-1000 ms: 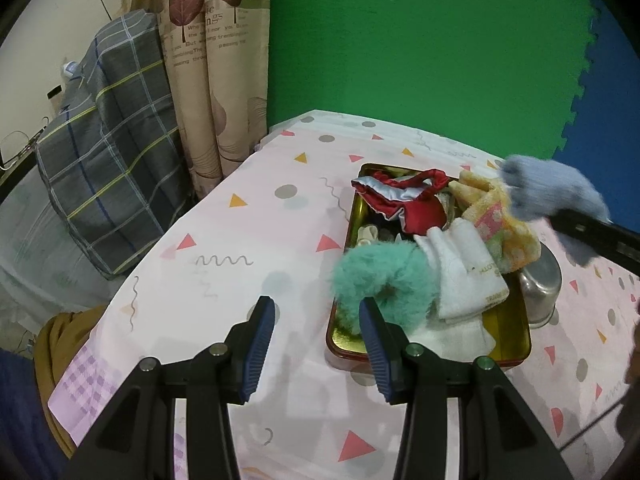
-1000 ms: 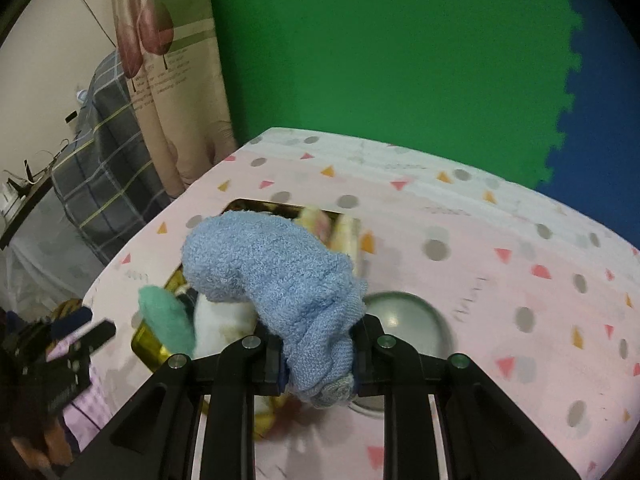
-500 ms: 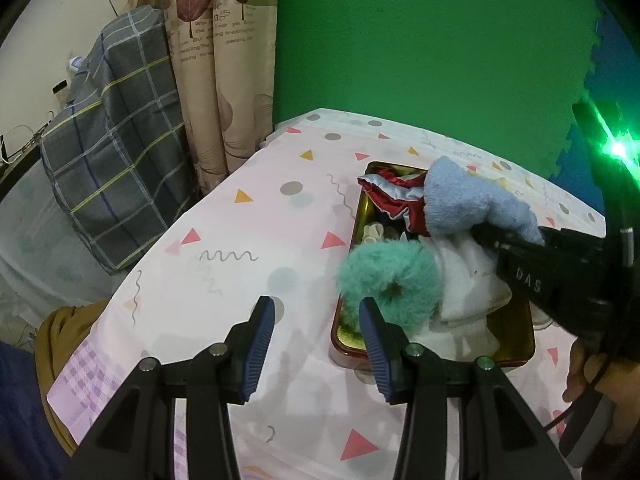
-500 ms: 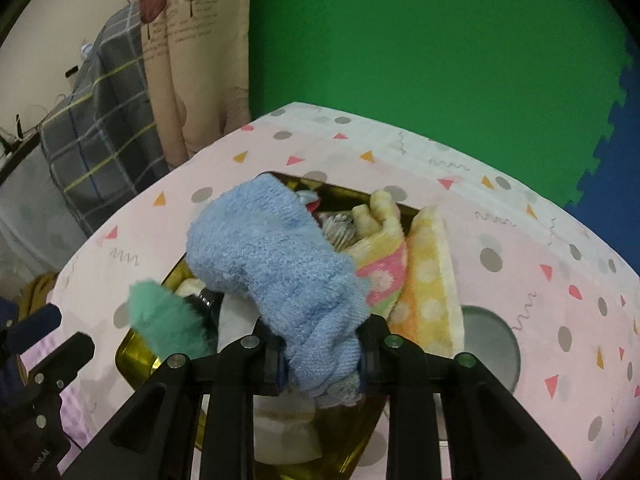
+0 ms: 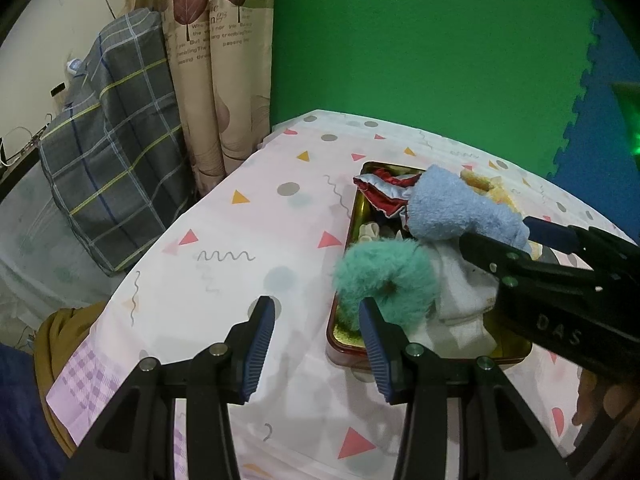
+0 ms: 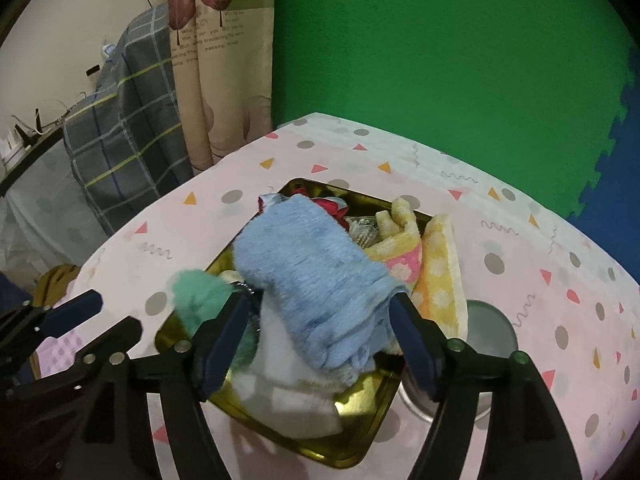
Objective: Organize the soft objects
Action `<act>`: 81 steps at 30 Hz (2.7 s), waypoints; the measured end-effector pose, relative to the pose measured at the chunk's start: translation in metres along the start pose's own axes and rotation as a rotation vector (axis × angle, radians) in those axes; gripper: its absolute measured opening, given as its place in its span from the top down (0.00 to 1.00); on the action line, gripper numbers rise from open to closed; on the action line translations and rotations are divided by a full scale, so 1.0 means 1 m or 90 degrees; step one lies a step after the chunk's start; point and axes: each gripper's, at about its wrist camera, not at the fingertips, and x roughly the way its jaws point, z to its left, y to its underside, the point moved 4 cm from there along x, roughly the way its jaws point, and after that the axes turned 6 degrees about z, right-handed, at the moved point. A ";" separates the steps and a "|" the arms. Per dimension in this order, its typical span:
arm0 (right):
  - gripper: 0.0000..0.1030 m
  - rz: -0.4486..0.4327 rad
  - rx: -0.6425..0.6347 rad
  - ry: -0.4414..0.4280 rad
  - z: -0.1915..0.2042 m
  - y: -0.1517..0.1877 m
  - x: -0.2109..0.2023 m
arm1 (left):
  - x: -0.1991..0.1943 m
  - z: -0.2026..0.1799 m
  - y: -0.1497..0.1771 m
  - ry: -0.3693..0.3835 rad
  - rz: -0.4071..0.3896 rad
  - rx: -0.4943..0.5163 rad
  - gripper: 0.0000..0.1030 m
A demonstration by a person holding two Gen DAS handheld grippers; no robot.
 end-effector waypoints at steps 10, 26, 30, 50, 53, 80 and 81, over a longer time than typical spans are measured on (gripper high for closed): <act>0.17 -0.001 0.076 -0.020 -0.015 0.025 -0.022 | 0.004 0.001 0.000 -0.009 0.006 0.000 0.57; 0.03 -0.024 0.100 0.029 -0.005 0.059 -0.038 | 0.005 -0.002 0.003 -0.024 0.008 0.008 0.57; 0.03 -0.014 0.097 0.022 -0.003 0.062 -0.033 | 0.007 -0.001 0.003 -0.024 0.009 0.008 0.56; 0.02 0.010 0.094 0.022 -0.001 0.071 -0.026 | 0.011 -0.002 0.006 -0.026 0.014 0.014 0.56; 0.02 0.013 0.096 0.019 -0.001 0.071 -0.025 | 0.011 -0.002 0.006 -0.027 0.013 0.014 0.57; 0.02 0.036 0.089 0.025 -0.002 0.078 -0.018 | 0.011 -0.002 0.006 -0.027 0.013 0.014 0.56; 0.02 0.037 0.088 0.025 -0.002 0.078 -0.018 | 0.011 -0.002 0.006 -0.028 0.013 0.014 0.56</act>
